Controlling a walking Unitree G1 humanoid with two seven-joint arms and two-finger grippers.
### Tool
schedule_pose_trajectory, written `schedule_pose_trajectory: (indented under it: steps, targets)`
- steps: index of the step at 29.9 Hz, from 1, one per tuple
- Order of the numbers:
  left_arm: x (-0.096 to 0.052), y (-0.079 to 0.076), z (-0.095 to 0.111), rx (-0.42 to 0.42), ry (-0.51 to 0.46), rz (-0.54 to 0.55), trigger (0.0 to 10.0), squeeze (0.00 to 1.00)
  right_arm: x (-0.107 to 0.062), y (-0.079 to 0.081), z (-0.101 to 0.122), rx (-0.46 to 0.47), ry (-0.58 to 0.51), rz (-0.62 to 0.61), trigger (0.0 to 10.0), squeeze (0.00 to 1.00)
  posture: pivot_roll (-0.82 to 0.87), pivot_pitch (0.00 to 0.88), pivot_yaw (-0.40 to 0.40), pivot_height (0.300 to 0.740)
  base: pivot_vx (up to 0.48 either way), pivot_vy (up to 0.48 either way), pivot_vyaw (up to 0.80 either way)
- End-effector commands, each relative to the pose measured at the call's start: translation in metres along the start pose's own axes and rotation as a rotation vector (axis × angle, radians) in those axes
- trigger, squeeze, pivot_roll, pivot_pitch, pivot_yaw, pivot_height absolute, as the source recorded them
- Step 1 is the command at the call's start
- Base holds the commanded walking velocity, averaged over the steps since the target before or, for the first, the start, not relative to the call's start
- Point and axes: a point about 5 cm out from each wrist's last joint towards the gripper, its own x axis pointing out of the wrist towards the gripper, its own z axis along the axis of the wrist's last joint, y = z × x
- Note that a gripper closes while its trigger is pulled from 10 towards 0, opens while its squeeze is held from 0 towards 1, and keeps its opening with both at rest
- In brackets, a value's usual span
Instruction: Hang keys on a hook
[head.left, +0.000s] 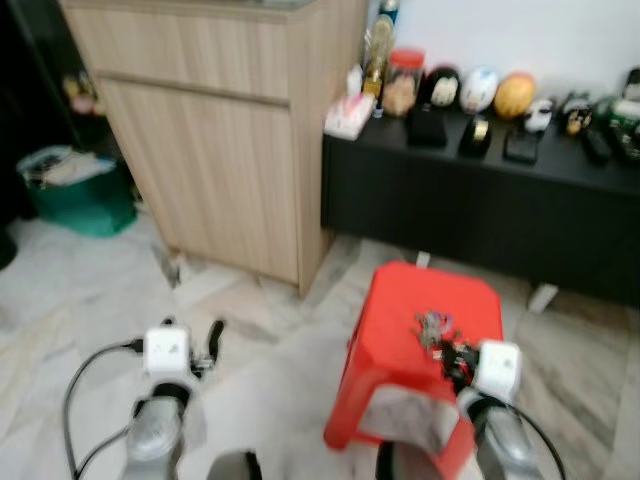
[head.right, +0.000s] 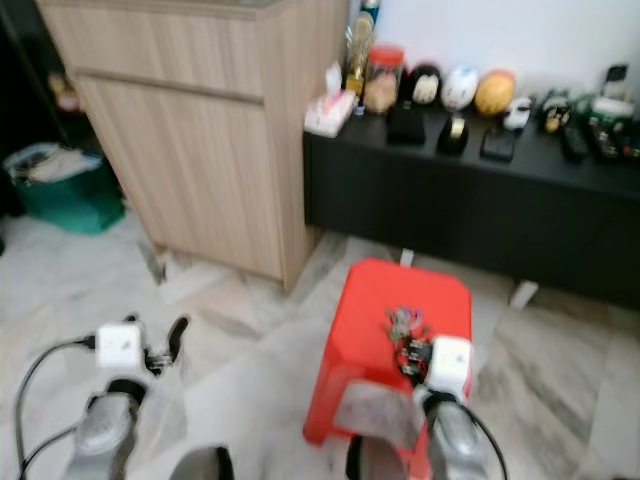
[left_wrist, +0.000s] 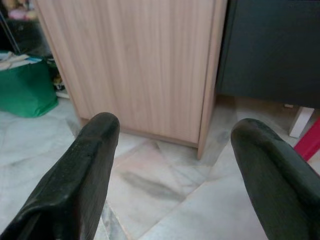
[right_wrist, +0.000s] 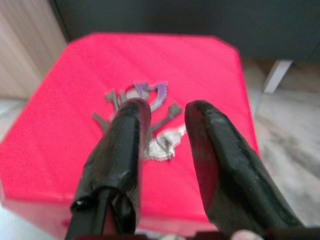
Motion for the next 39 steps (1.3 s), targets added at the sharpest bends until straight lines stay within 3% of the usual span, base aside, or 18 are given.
schedule_pose_trajectory:
  steps: [1, 7, 25, 39]
  targets:
    - [-0.002, 0.007, 0.000, 0.003, 0.001, 0.024, 10.0, 0.00, 0.000, 0.007, -0.004, 0.011, 0.015, 0.012, 10.0, 0.00, -0.03, 0.000, -0.075, 0.583, 0.304, 0.000, -0.66]
    - [0.000, 0.008, 0.002, 0.005, -0.008, 0.025, 10.0, 0.00, 0.001, 0.013, -0.001, -0.011, -0.006, 0.055, 10.0, 0.00, -0.03, 0.000, -0.072, 0.583, 0.304, 0.000, 0.00]
    - [0.002, 0.007, 0.004, 0.005, -0.010, 0.020, 10.0, 0.00, 0.001, 0.012, -0.001, 0.003, -0.006, 0.032, 10.0, 0.00, -0.03, 0.000, -0.070, 0.583, 0.304, 0.000, 0.00]
    - [-0.006, 0.010, 0.002, 0.010, 0.002, 0.017, 10.0, 0.00, 0.003, -0.011, -0.004, 0.013, 0.081, -0.108, 10.0, 0.00, -0.02, 0.000, -0.060, 0.583, 0.107, 0.000, 0.00]
